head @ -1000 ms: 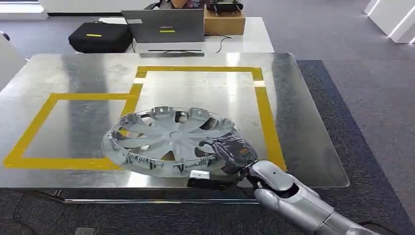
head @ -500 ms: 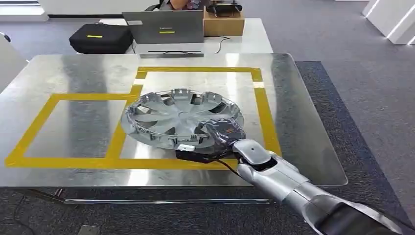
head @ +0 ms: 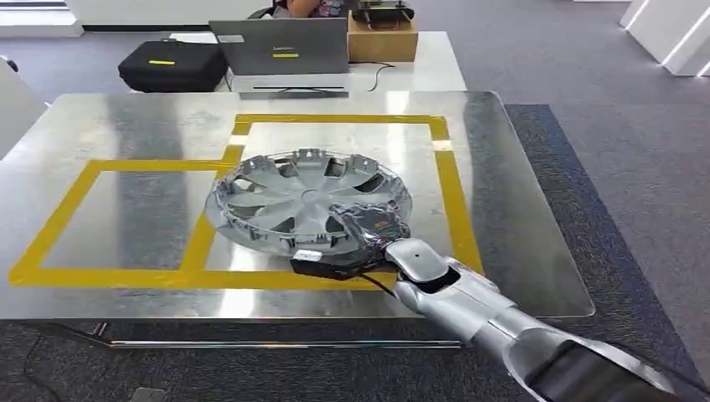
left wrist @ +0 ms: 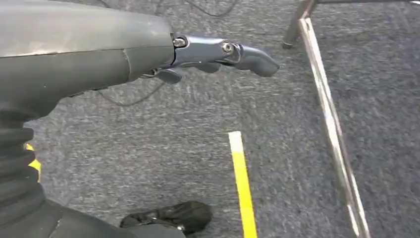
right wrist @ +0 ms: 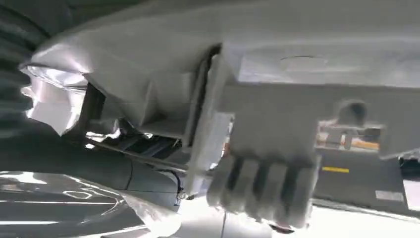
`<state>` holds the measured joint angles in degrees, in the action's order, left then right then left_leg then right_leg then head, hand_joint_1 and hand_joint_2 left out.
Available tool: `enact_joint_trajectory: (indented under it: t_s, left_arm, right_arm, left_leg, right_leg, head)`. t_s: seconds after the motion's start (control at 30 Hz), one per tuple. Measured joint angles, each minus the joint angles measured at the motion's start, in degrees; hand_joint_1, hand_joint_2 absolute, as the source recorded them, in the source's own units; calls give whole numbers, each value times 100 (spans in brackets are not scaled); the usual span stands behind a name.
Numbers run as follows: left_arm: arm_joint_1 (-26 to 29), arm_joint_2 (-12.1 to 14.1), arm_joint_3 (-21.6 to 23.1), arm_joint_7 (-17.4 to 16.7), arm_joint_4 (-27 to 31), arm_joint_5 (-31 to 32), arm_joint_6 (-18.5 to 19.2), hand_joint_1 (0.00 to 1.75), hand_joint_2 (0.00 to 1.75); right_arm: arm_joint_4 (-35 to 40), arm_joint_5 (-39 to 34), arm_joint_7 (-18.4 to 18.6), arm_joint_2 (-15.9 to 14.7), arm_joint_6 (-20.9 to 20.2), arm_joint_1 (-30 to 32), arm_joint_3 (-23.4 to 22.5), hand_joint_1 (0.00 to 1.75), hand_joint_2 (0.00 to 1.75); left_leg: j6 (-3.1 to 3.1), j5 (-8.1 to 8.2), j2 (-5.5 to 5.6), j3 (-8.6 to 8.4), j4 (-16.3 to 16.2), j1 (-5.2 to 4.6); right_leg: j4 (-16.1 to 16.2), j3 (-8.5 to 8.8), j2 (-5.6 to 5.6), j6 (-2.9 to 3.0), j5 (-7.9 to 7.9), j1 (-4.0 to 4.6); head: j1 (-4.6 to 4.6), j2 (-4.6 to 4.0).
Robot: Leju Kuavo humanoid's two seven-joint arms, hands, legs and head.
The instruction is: Take the parts from the cabinet and place them on the table.
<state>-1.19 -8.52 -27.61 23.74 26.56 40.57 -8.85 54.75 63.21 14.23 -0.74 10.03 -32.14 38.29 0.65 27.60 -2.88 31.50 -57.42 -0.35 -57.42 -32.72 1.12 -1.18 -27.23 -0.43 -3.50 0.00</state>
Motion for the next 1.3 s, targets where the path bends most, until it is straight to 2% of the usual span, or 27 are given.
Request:
enact_joint_trajectory:
  t_s: [0.4,0.43,0.73,0.93,1.1,1.3]
  left_arm:
    - [29,28,-2,-2,-41,-50,-33,0,175]
    - [32,31,-2,0,-44,-57,-42,0,0]
    - [54,31,-4,29,-44,-112,-105,0,0]
    - [74,33,-26,77,-44,-157,-212,0,0]
    - [187,31,-126,146,-42,-218,-247,0,0]
    - [367,-11,-400,313,39,-262,-203,0,0]
  right_arm:
    - [-151,-20,4,55,2,57,63,0,0]
    - [-151,-28,-2,55,9,65,63,0,0]
    - [193,-171,-144,-88,114,311,-120,0,0]
    - [801,-341,-332,-380,203,621,-352,0,0]
    - [1861,-623,-633,-684,402,1075,-605,0,0]
    - [3413,-675,-1135,-1043,921,2111,-988,0,0]
  left_leg:
    - [1,0,0,32,-1,-3]
    - [1,0,0,33,-1,-3]
    - [1,1,0,40,-4,-4]
    - [1,1,0,44,-4,-5]
    - [2,3,0,45,-4,-7]
    - [8,14,1,51,-4,-7]
  right_leg:
    - [0,-32,-1,-1,0,-1]
    - [0,-35,-2,-1,1,-1]
    - [0,-44,-1,-1,0,-1]
    - [1,-46,-1,-1,0,-2]
    - [1,-50,0,-1,-1,-4]
    - [3,-54,5,-1,-10,-4]
  head:
    - [-4,0]
    - [-2,0]
    - [-2,0]
    - [-2,0]
    - [-2,0]
    - [-2,0]
